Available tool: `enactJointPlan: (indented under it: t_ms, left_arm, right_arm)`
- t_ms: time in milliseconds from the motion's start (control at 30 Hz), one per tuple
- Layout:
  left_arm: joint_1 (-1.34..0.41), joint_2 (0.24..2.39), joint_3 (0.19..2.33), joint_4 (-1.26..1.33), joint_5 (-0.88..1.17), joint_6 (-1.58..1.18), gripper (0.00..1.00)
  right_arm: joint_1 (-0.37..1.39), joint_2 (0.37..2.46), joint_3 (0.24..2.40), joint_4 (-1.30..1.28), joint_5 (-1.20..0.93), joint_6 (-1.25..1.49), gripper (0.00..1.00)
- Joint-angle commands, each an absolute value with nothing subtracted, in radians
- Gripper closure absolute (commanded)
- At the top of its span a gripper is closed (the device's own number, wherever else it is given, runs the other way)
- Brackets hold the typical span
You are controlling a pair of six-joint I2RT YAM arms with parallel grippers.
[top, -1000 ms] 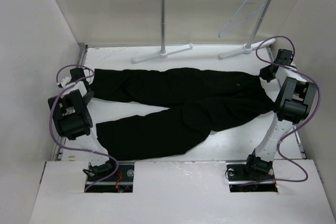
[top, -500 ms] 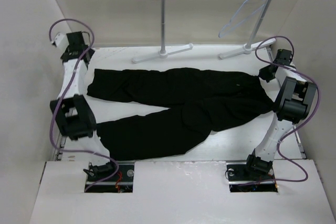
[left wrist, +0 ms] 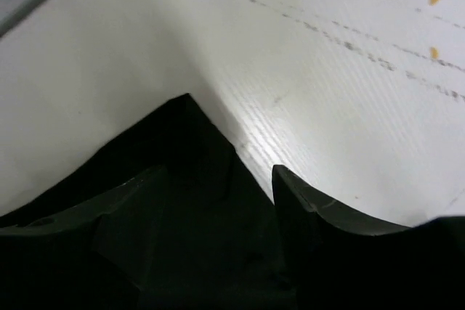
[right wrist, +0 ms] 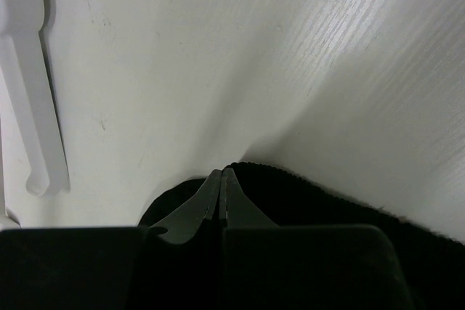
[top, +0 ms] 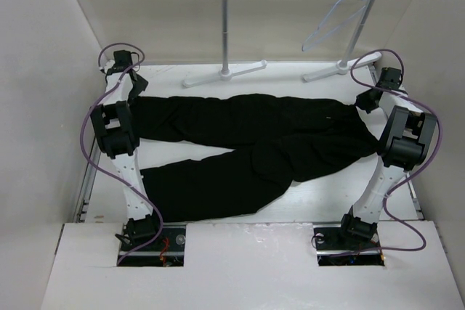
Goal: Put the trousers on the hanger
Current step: Flatten out the trousers at the center of the board.
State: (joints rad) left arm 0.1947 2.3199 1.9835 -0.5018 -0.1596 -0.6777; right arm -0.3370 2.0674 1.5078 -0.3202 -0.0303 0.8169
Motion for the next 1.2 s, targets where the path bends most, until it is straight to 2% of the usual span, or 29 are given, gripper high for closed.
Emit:
enactJointPlan:
  t_ms: [0,67,167,200,333,400,633,1100,1133,1167]
  left_arm:
    - [0.214,2.335,2.011,-0.565,-0.187,-0.68,0.43]
    - [0.222,2.364,2.037,-0.577,-0.192,-0.675,0.43]
    - [0.232,2.381,2.036,-0.584,-0.189,-0.675,0.49]
    - [0.235,2.387,2.036,-0.584,-0.186,-0.67,0.54]
    - [0.243,2.392,2.046,-0.578,-0.186,-0.672,0.89]
    - [0.251,2.366,2.048,-0.548,-0.218,-0.681,0.94]
    - [0.285,2.316,2.117,-0.474,-0.244,-0.712,0.97]
    - [0.274,2.502,2.298,-0.42,-0.242,-0.706,0.97]
    - [0.272,2.51,2.298,-0.399,-0.247,-0.706,0.97]
    - [0.268,2.522,2.278,-0.318,-0.232,-0.698,0.92]
  right_arm:
    - [-0.337,2.034,1.516,-0.272,-0.038,0.804,0.97]
    - [-0.337,2.033,1.516,-0.275,-0.037,0.802,0.97]
    - [-0.334,2.033,1.522,-0.278,-0.035,0.802,0.97]
    - [-0.334,2.033,1.526,-0.281,-0.035,0.802,0.97]
    - [-0.338,2.045,1.54,-0.281,-0.034,0.801,0.98]
    - [-0.344,2.051,1.551,-0.287,-0.031,0.801,0.99]
    - [-0.38,2.034,1.56,-0.235,-0.017,0.799,1.0]
    - [-0.415,2.12,1.637,-0.205,0.014,0.836,1.0]
    - [-0.415,2.125,1.641,-0.207,0.031,0.838,1.0]
    - [-0.41,2.15,1.672,-0.212,0.026,0.833,1.0]
